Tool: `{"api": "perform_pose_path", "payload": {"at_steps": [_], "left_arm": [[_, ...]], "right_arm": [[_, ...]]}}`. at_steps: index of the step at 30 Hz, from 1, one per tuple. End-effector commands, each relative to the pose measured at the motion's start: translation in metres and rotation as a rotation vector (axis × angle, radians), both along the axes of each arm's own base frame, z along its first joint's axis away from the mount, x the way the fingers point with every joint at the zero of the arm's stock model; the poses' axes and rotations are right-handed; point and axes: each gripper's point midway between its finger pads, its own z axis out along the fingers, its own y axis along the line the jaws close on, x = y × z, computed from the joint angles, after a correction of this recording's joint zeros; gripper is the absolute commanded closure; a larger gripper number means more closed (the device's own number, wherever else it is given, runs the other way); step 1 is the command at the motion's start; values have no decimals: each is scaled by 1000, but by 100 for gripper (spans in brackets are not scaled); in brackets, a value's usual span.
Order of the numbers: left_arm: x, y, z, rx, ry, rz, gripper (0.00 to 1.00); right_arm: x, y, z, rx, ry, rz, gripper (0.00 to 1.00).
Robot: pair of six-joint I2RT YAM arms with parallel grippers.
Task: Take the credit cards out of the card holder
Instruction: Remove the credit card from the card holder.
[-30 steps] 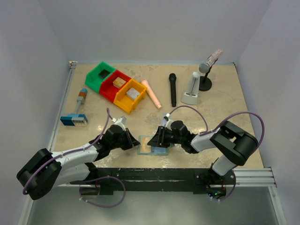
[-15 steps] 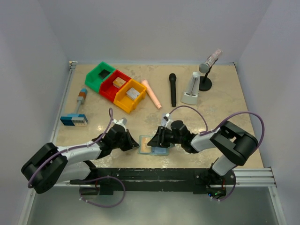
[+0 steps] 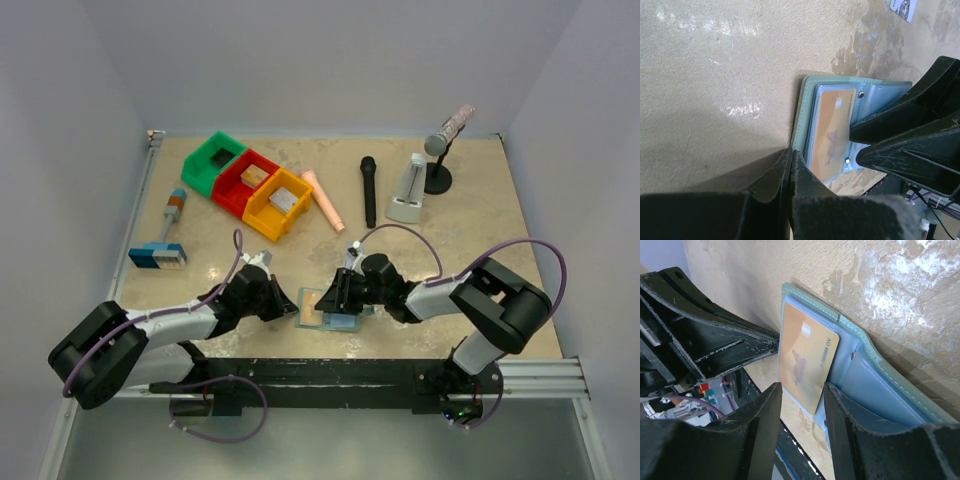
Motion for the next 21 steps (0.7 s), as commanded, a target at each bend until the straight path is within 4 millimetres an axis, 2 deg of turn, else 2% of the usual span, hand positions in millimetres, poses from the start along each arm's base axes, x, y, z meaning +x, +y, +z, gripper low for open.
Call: {"api": "perform_pose_path", "payload": {"at_steps": [1, 6, 14, 21], "left_arm": [[-8, 7, -14, 48, 25, -22, 100], [-8, 7, -13, 45, 22, -17, 100], [-8, 12, -13, 51, 15, 7, 100], [-1, 17, 4, 37, -43, 51, 100]], "right_arm": [[1, -11, -22, -111, 25, -32, 55], [-2, -20, -35, -167, 51, -49, 55], [-2, -33, -44, -244, 62, -78, 53], [-4, -38, -47, -278, 74, -79, 51]]}}
